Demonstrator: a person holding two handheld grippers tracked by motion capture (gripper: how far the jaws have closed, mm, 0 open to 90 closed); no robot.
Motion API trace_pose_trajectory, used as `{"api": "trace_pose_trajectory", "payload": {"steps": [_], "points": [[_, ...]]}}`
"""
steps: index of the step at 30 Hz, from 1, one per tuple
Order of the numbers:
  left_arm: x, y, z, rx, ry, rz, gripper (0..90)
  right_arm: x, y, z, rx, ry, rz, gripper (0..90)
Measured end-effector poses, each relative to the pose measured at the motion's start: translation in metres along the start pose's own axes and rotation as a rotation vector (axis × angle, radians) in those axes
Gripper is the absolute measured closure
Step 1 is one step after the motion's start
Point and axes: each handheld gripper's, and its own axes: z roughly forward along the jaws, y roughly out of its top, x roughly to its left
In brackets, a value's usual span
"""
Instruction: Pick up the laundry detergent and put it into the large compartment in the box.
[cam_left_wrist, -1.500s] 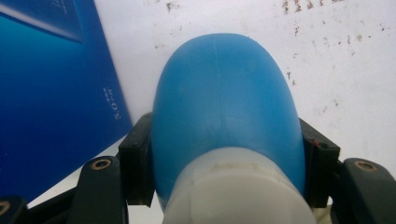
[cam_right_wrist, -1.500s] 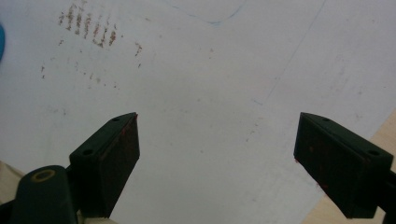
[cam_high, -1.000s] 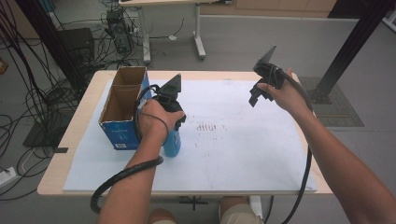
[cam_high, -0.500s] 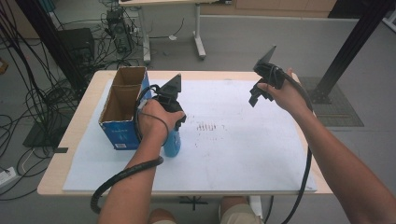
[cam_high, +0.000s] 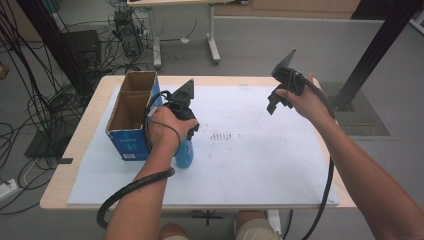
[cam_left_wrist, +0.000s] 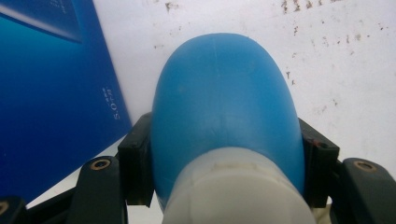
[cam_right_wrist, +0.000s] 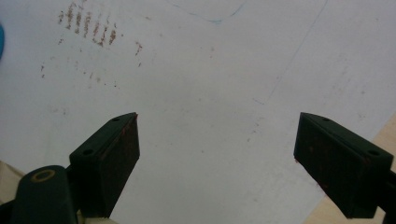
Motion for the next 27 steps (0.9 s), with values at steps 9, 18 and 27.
{"api": "trace_pose_trajectory", "payload": {"steps": [9, 18, 27], "points": [[0.0000, 0.0005, 0.0000, 0.002, -0.001, 0.000, 37.1, -0.0005, -0.0002, -0.0001, 0.000, -0.001, -0.001, 14.2], [0.0004, 0.0003, 0.0000, 0.001, -0.001, 0.000, 37.2, -0.0002, 0.0000, 0.0009, 0.001, -0.001, -0.003, 14.2], [-0.0003, 0.0002, 0.0000, 0.001, 0.000, 0.001, 37.2, -0.0002, -0.0004, 0.0018, 0.002, 0.000, 0.001, 14.2]]}}
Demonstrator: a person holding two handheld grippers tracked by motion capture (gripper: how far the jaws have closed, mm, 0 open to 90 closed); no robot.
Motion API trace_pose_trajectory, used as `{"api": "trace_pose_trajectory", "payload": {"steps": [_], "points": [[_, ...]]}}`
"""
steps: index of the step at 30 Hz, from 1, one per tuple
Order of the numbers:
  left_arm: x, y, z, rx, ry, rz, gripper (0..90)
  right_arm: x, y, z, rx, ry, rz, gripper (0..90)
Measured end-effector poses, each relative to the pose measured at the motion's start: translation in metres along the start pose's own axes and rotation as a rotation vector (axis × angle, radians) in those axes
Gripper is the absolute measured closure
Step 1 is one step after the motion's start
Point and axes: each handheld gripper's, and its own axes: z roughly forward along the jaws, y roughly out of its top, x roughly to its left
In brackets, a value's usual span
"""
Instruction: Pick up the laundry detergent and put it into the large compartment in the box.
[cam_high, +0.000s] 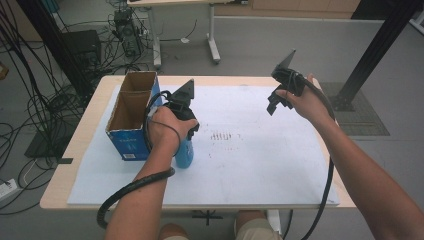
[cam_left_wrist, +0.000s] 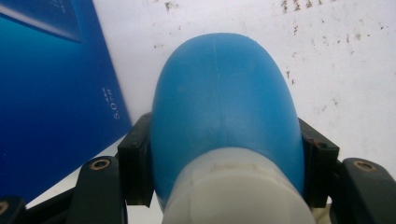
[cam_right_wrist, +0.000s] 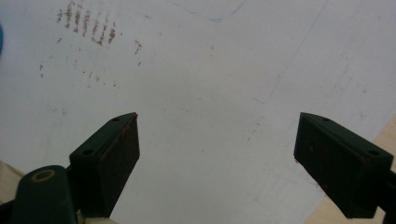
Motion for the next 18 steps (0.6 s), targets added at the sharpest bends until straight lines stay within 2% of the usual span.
{"api": "trace_pose_trajectory", "payload": {"steps": [18], "points": [[-0.0006, 0.0002, -0.0003, 0.002, 0.002, 0.000, 37.2, -0.0022, -0.0012, -0.0005, -0.002, 0.005, 0.002, 14.2]]}}
